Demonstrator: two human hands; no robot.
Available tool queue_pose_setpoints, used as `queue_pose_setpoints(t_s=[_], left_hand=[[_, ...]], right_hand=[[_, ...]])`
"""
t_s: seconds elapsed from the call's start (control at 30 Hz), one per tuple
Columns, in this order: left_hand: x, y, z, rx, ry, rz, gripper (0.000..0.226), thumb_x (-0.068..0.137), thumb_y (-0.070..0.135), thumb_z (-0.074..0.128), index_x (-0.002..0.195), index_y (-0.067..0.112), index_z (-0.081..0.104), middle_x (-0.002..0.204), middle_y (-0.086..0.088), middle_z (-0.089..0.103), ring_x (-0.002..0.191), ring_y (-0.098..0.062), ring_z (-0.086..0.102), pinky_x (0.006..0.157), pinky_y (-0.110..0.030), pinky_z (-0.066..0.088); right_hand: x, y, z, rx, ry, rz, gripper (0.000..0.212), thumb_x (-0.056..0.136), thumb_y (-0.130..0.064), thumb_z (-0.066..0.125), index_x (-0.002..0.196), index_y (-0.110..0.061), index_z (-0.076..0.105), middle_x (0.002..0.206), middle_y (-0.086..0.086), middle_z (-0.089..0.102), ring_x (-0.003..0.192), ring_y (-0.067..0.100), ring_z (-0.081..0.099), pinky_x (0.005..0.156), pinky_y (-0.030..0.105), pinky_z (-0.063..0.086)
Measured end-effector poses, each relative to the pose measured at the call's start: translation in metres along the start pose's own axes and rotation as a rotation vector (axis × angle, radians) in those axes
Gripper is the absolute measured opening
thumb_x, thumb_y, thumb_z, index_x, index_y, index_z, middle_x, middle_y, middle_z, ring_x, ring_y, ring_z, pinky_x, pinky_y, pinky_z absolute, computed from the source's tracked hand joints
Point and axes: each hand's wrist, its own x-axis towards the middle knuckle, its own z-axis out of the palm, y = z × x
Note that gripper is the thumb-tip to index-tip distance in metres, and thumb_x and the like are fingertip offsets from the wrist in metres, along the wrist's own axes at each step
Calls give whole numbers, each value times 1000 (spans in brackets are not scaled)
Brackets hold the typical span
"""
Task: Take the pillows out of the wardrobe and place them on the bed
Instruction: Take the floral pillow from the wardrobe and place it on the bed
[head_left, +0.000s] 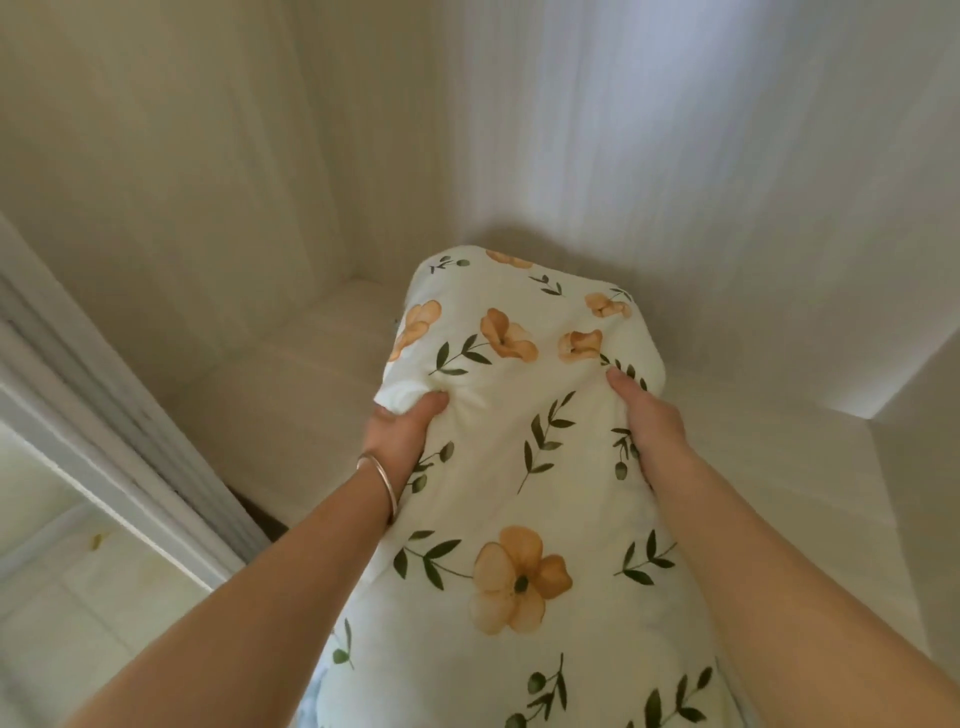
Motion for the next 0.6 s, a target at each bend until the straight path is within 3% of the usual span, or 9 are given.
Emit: queue_pose_setpoints(t_s=[0.17,0.37,0.47,0.6], left_hand=[[-32,25,-21,-30,10,115,71,55,65,65,114,27,55,97,10,64,89,-13,61,79,-32,45],[-65,59,-49,-73,-70,373,56,54,66,64,102,38,62,94,19,69,89,-3,65,67,-18,45],[-83,65,-63,-67,-67,501,42,57,64,62,94,45,61,90,27,69,85,9,64,70,-13,43],[-108,62,-80,-98,-30,569,33,61,62,62,92,49,61,92,34,68,87,12,63,72,-12,44]], right_hand=[[-45,-20,-3,102,20,-144,48,63,-54,75,93,-20,59,79,-4,63,73,15,61,54,26,41],[-95,-34,-7,238,46,-326,33,65,-56,72,81,-29,61,89,-5,67,82,16,63,73,33,48],[-116,-35,-3,307,56,-412,24,67,-54,71,73,-32,62,79,-12,67,75,9,63,62,28,45],[-137,-39,6,334,-10,-452,26,72,-48,70,87,-28,67,90,-7,70,83,12,65,67,29,50]])
